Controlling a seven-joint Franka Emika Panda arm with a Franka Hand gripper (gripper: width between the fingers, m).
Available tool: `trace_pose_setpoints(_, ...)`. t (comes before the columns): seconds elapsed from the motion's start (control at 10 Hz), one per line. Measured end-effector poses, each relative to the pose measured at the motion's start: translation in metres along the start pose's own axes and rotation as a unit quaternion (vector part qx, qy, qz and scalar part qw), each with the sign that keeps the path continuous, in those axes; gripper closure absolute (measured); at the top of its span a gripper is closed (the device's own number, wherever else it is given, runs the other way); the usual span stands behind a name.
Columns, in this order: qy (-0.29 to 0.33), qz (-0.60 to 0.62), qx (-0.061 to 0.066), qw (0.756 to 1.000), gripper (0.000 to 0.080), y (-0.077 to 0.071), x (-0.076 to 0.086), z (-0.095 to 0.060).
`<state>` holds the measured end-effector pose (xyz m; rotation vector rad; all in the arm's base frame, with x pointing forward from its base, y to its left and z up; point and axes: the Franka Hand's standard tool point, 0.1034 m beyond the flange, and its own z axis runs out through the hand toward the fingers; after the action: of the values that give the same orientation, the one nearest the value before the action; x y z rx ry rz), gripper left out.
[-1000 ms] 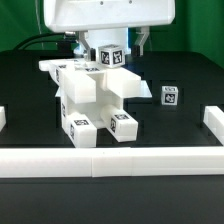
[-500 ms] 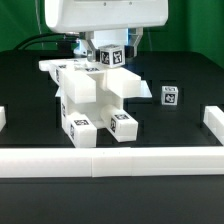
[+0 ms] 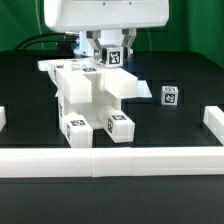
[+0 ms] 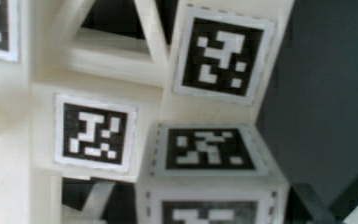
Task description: Assemble chair
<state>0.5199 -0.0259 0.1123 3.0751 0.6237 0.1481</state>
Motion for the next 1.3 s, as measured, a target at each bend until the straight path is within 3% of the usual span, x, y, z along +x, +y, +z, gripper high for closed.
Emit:
trace_pose_setpoints(0.7,0.000,0.239,0.001,0.971,0.0515,-0.0002,0.0001,0.0000)
trace_pose_setpoints(1.0,0.000,0.329,0.002,0.944,0.0515,-0.0004,0.0002,0.0001)
trace_pose_setpoints(1.3,0.001,0.435,0.006,0.900,0.0515,-0.0014,0.0005,0.0002)
